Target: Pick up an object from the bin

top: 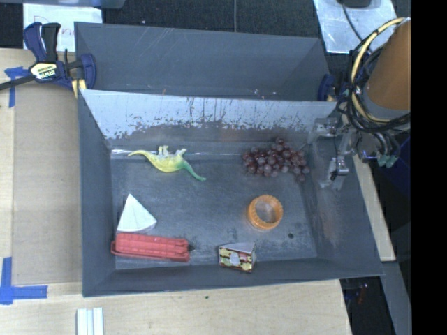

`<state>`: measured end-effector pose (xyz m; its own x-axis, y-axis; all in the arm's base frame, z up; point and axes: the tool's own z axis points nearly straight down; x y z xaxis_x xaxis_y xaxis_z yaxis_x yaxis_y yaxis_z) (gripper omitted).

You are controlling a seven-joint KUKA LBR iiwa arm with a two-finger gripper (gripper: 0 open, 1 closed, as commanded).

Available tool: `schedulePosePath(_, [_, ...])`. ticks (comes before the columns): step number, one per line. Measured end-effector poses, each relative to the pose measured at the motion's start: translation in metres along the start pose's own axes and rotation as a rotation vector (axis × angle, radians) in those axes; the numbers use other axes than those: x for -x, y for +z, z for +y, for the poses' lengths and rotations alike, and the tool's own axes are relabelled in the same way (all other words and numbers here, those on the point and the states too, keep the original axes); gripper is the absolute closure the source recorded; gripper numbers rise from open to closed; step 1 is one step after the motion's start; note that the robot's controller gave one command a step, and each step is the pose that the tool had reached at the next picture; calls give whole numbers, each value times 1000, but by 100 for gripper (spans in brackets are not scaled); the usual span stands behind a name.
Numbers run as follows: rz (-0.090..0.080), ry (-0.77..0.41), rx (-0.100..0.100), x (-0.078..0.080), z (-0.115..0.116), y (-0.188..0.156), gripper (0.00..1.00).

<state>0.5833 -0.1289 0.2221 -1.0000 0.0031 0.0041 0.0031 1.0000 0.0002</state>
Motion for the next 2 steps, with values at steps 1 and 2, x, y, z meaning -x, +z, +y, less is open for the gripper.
schedulePosePath(1, [-9,-2,-1,2,1,-5,0])
schedulePosePath(2, [-10,-27,-4,9,13,3,0])
